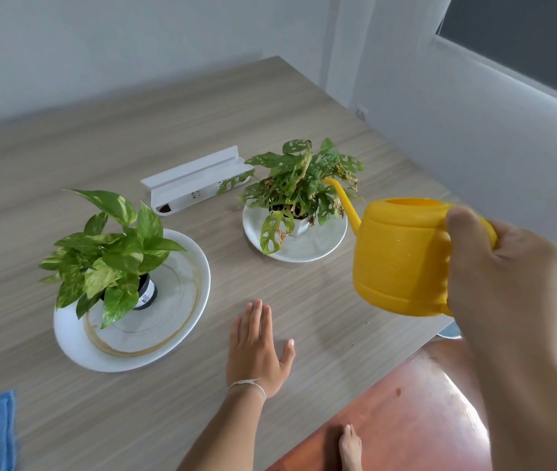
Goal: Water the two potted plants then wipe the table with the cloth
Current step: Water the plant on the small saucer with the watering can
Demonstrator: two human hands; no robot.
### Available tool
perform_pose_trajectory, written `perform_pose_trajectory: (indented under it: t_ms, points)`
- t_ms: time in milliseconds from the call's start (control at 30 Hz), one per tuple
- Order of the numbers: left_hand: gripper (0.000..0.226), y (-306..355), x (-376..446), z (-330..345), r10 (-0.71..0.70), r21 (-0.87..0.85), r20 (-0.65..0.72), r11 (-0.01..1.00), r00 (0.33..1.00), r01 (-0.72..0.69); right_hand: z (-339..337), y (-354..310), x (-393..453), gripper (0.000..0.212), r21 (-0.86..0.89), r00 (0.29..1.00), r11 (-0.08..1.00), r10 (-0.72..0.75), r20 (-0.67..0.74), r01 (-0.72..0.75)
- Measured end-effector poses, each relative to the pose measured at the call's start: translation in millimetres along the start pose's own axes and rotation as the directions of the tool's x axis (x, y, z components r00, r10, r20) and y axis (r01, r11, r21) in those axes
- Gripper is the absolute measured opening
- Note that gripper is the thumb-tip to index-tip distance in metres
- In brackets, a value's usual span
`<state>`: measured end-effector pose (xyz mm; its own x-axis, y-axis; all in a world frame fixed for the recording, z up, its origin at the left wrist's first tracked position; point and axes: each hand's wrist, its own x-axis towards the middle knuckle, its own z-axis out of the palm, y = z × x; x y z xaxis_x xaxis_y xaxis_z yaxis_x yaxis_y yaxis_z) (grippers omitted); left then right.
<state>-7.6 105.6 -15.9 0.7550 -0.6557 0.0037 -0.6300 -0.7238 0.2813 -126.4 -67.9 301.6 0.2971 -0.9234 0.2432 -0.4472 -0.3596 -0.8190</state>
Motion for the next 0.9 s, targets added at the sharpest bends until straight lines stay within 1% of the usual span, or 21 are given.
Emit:
perform_pose_trajectory:
  t_ms: [233,367,633,900]
  points:
    - [0.080,0,0,1,-0.001,-0.014,-0.004,1.000,1.000,0.001,10,-1,6,0.051,0.015,0.999,1.000,0.026,-0.022,-0.025]
    - [0.080,1,0,0,-0.005,-0.027,-0.005,1.000,1.000,0.005,22,-3,14,0.050,0.068,0.999,0.997,0.035,-0.026,-0.033]
    - [0.080,1,0,-1,-0.004,-0.034,-0.003,0.999,1.000,0.004,47,-8,26,0.054,0.100,0.999,0.994,-0.040,-0.016,0.041]
    - [0.080,1,-1,-4,-0.002,-0.031,-0.004,1.000,1.000,0.002,41,-5,8,0.056,0.118,0.996,0.990,-0.082,0.026,0.079]
